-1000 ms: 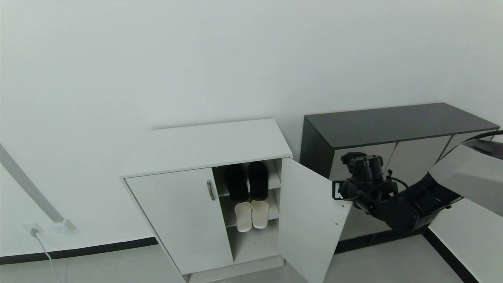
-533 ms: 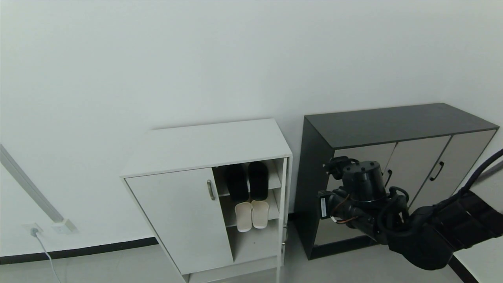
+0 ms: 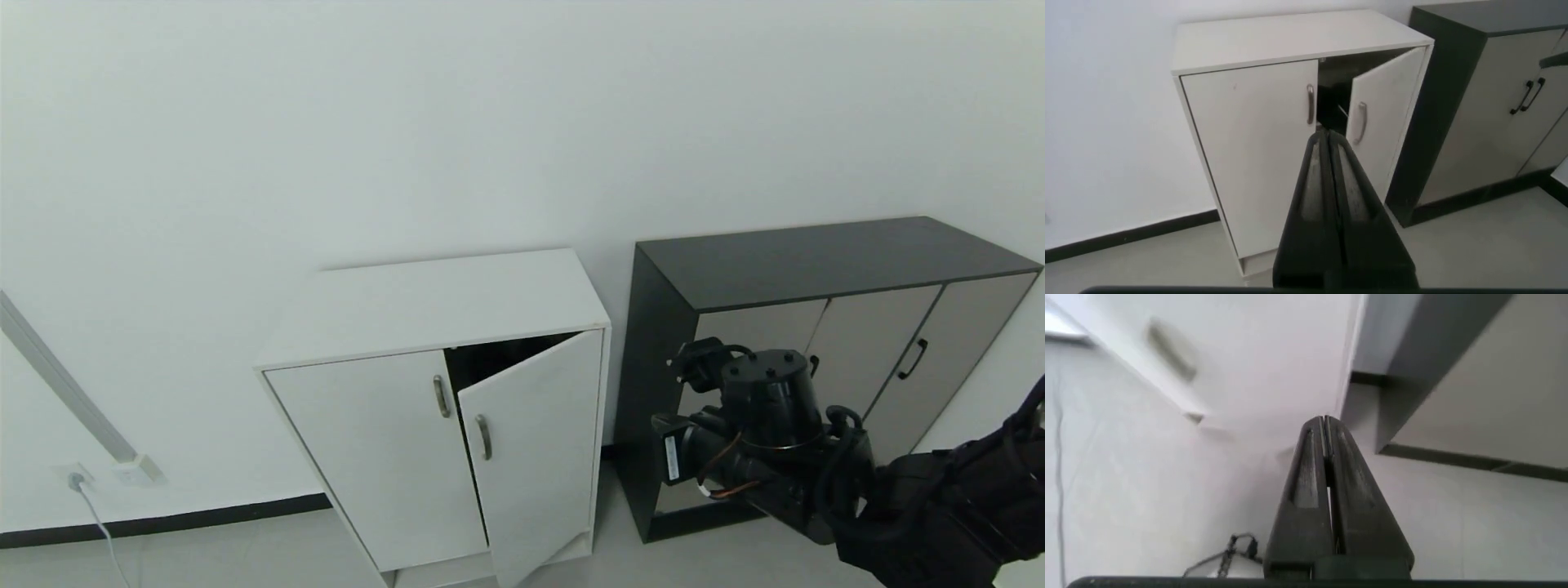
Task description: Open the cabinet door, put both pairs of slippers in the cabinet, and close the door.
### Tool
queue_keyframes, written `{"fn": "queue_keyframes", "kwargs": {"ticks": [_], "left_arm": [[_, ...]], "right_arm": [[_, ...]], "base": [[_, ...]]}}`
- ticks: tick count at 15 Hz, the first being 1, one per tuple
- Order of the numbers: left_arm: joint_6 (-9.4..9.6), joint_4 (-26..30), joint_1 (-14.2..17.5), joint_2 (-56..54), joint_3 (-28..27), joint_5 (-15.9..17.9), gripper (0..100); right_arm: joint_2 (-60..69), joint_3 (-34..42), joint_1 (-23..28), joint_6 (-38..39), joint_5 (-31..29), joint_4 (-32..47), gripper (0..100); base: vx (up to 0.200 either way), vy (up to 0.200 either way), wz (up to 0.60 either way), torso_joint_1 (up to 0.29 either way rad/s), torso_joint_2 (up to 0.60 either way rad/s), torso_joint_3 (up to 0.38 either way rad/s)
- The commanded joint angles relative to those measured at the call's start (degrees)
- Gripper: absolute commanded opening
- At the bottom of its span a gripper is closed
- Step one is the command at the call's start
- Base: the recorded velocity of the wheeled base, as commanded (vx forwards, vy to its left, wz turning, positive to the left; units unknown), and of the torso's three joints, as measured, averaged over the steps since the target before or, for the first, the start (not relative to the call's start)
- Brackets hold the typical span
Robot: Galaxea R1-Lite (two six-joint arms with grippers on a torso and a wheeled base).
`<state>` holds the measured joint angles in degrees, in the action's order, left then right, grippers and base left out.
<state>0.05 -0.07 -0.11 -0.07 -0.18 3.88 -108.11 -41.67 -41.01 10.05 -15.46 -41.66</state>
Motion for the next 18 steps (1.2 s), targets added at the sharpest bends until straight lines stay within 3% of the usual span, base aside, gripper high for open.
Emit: {"fn": "queue_keyframes", "kwargs": {"ticks": [1,7,10,14,18], "left_arm": [[-0.05,-0.01,0.02,0.07,0.01,-0.01,0],[0.04,-0.01,0.02,0.07,0.01,-0.01,0],[0.04,-0.01,0.02,0.07,0.01,-0.01,0],[0.04,-0.01,0.02,0.07,0.01,-0.1,0],[0.04,-0.01,0.02,0.07,0.01,-0.1,0]], "right_arm": [[0.26,0.53,-0.56,0.06,0.34,-0.18,0],[-0.79,4.84,-0.56,-0.03,4.47,-6.42,0],[-1.85,8.8,-0.56,-1.17,9.74,-9.76,0],[-5.54,13.98,-1.27,-3.63,14.23,-19.34,0],[-7.73,14.86,-1.44,-4.16,14.23,-22.94,0]], "base": [[0.0,0.0,0.6,-0.002,0.0,0.002],[0.0,0.0,0.1,0.002,0.0,0.0],[0.0,0.0,0.0,0.0,0.0,0.0],[0.0,0.0,0.0,0.0,0.0,0.0],[0.0,0.0,0.0,0.0,0.0,0.0]]}}
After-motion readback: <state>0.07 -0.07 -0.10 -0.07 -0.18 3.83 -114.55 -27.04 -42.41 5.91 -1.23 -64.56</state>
